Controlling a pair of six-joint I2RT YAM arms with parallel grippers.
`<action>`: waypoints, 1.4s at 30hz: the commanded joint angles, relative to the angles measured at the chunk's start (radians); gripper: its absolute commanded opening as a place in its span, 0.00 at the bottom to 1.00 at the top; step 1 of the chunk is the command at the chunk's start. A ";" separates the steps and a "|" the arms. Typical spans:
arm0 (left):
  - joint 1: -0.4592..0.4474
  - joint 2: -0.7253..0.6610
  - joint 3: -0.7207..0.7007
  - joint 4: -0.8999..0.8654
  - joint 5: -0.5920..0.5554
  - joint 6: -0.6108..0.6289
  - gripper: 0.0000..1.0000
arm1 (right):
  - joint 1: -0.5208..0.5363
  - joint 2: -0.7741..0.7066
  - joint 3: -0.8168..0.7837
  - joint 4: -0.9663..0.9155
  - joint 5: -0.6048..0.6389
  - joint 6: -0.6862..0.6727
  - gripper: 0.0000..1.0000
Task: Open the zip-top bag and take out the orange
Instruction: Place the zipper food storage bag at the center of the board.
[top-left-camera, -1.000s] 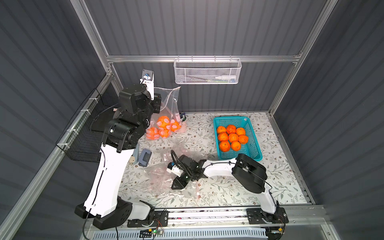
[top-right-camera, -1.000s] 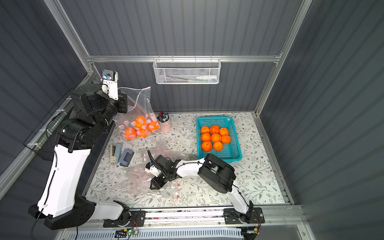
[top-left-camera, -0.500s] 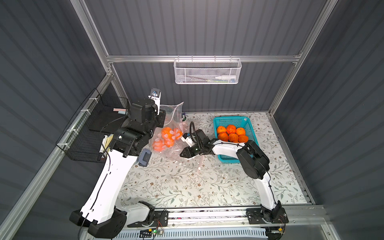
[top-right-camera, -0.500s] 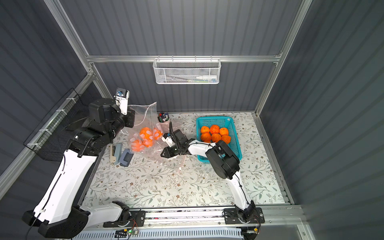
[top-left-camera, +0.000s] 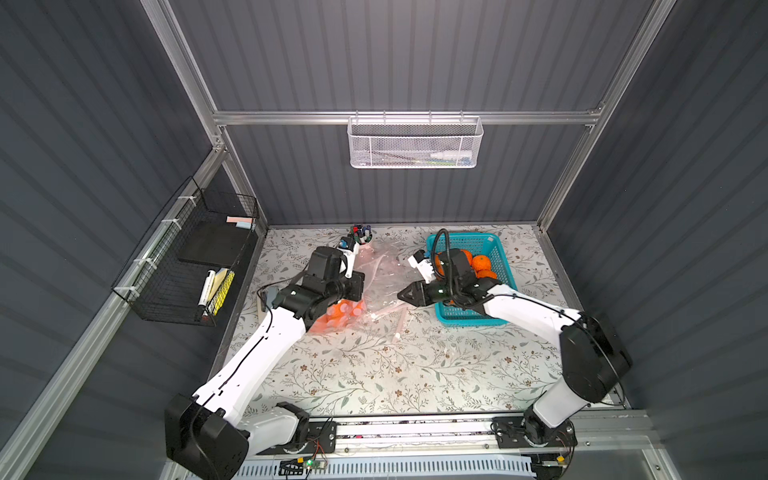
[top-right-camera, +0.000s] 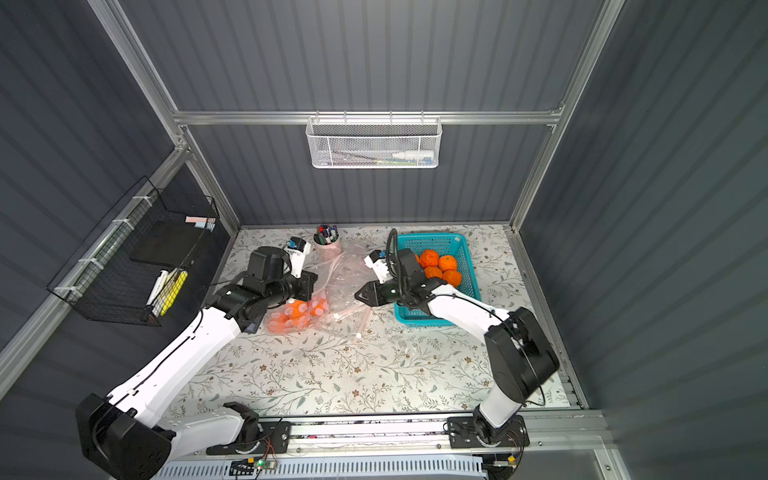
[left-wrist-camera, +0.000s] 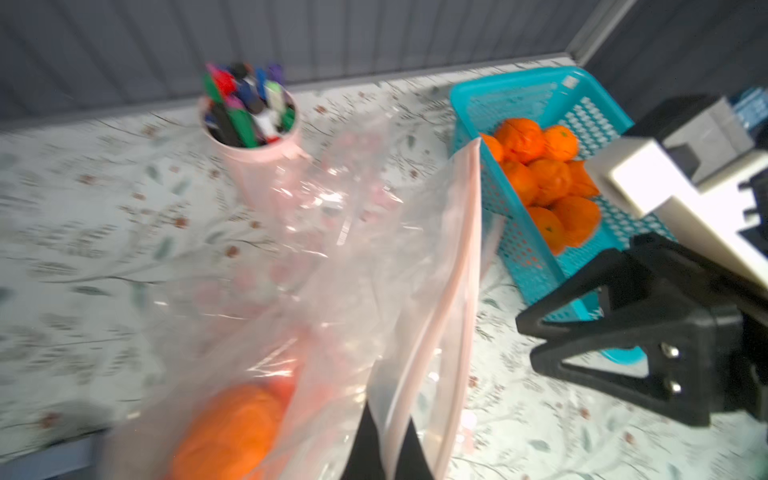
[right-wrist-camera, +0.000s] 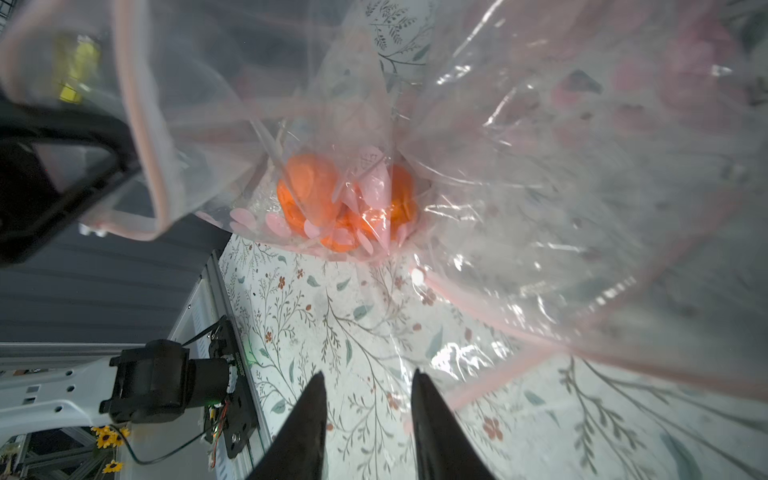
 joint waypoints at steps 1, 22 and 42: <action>-0.052 -0.060 -0.060 0.140 0.217 -0.175 0.00 | 0.018 -0.168 -0.036 -0.064 -0.025 0.004 0.37; -0.117 -0.110 -0.180 0.293 0.258 -0.386 0.00 | 0.200 -0.243 -0.068 0.110 0.071 0.375 0.13; -0.117 -0.114 -0.179 0.326 0.310 -0.368 0.00 | 0.206 -0.017 0.003 -0.075 0.330 0.384 0.13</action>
